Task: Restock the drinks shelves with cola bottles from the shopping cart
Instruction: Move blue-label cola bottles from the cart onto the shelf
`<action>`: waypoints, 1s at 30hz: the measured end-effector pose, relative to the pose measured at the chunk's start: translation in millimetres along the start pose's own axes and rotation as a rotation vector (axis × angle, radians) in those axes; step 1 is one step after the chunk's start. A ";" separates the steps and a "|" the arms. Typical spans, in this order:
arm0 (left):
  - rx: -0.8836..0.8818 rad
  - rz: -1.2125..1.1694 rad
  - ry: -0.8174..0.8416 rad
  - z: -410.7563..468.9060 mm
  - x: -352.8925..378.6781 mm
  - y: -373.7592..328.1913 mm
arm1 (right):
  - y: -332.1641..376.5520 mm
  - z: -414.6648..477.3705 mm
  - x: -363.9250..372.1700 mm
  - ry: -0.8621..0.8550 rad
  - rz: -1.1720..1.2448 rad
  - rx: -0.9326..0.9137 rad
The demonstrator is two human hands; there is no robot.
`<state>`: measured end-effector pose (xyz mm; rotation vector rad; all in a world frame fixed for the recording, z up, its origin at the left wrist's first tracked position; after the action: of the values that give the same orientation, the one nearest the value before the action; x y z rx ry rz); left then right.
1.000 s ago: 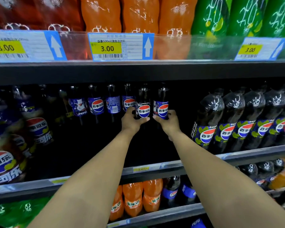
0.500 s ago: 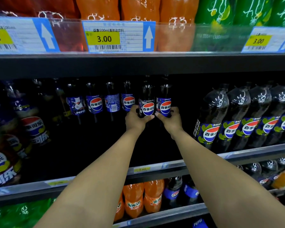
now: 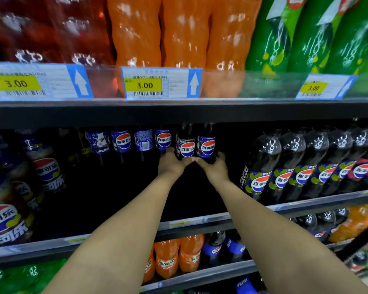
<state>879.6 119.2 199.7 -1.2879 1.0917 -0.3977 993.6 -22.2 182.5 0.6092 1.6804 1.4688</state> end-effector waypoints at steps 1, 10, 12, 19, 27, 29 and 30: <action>-0.042 0.058 0.009 -5.9 -1.5 1.5 | 0.6 -6.2 -0.5 0.019 -0.058 0.045; -0.321 1.015 0.063 -112.2 -25.1 -30.7 | 67.9 -103.2 12.0 0.331 -1.119 0.082; -0.339 1.046 0.052 -141.0 -31.1 -41.1 | 82.5 -126.7 20.4 0.403 -1.188 0.046; -0.385 1.008 -0.002 -238.4 -63.2 -40.5 | 115.8 -204.7 54.4 0.491 -1.197 -0.066; -0.411 0.981 0.004 -339.1 -97.9 31.9 | 89.7 -289.7 138.2 0.701 -1.230 -0.123; -0.458 0.975 0.002 -365.6 -113.3 56.8 | 87.4 -312.1 167.7 0.756 -1.259 -0.162; -0.484 0.963 -0.006 -379.1 -122.7 69.8 | 87.5 -322.7 184.0 0.775 -1.261 -0.190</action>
<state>488.3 20.4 227.3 -1.0021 1.7122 0.6249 614.6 -45.8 220.4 -1.1151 1.8042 0.8498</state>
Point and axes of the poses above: each hand's wrist, its own z-axis towards the middle knuckle, its own x-axis out of the palm, y = z × x, the point moved 10 cm from there along z, towards the middle knuckle, and after that the axes turned 15 degrees about y, right-handed, at the moved point
